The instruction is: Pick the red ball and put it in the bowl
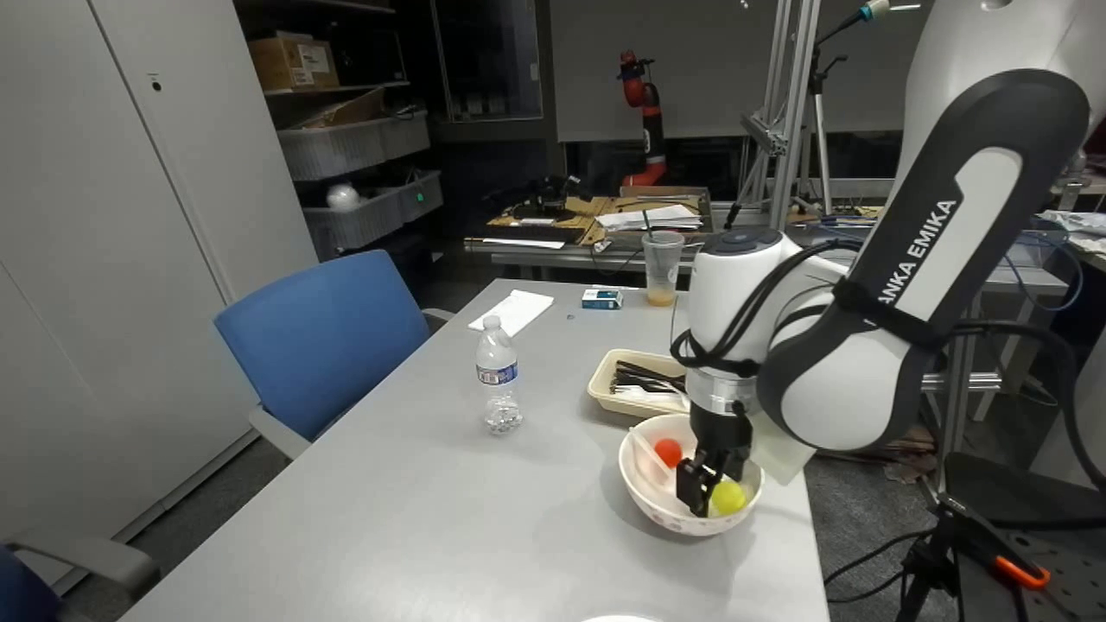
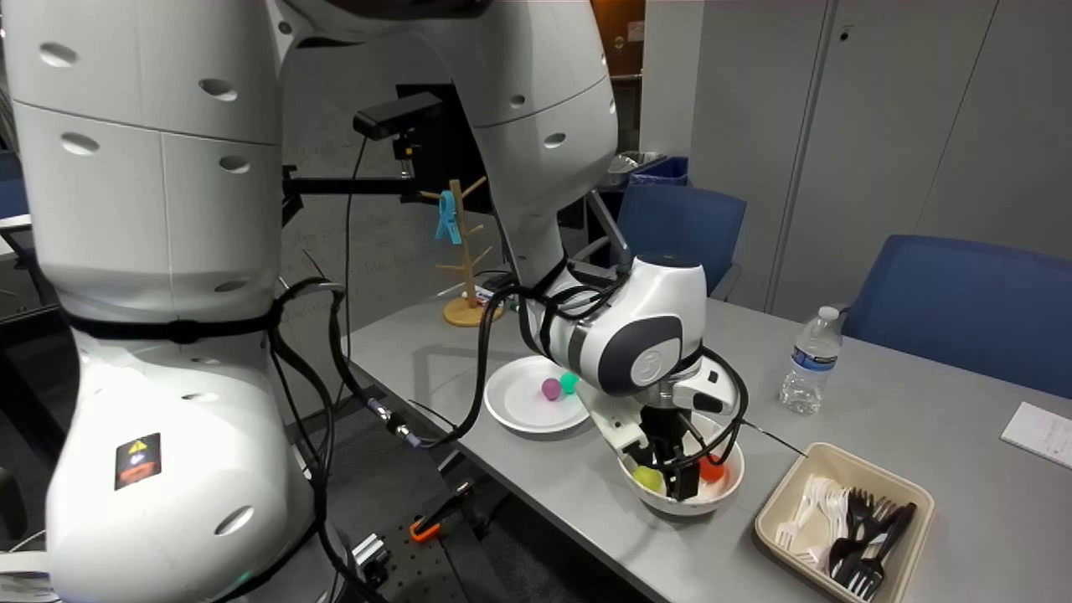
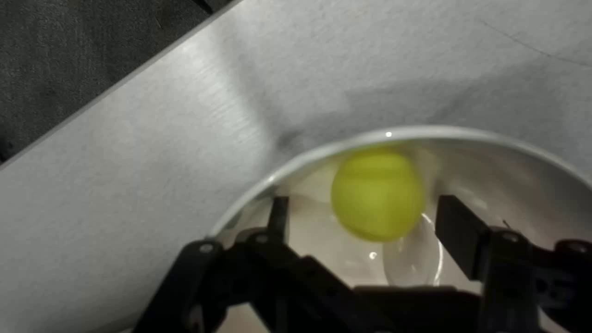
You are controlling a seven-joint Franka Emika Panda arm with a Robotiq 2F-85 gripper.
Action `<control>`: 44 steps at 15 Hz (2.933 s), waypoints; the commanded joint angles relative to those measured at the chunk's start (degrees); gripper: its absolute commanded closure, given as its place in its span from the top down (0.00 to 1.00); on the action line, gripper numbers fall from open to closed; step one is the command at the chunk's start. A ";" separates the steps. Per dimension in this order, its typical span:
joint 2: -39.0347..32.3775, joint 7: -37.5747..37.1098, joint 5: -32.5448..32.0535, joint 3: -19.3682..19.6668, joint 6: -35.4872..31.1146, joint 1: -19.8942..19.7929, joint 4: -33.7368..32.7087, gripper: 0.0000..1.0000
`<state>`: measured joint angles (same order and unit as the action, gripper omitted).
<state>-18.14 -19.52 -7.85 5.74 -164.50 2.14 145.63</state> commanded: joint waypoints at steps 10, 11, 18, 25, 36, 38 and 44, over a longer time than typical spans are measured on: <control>-2.29 1.70 3.18 5.50 -19.34 6.20 6.71 1.00; -2.75 2.26 3.64 6.50 -21.16 7.22 6.95 1.00; -5.14 8.63 10.95 4.34 -31.54 6.72 8.21 1.00; -3.94 10.53 13.49 2.46 -30.66 5.31 7.79 1.00; -1.52 12.25 16.12 4.76 -28.90 7.85 7.61 1.00; -0.06 13.24 17.51 5.37 -29.11 8.62 7.86 1.00; 2.25 14.41 20.36 10.19 -28.23 14.59 8.85 1.00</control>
<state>-18.23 -7.11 9.93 12.29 -194.85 12.17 153.36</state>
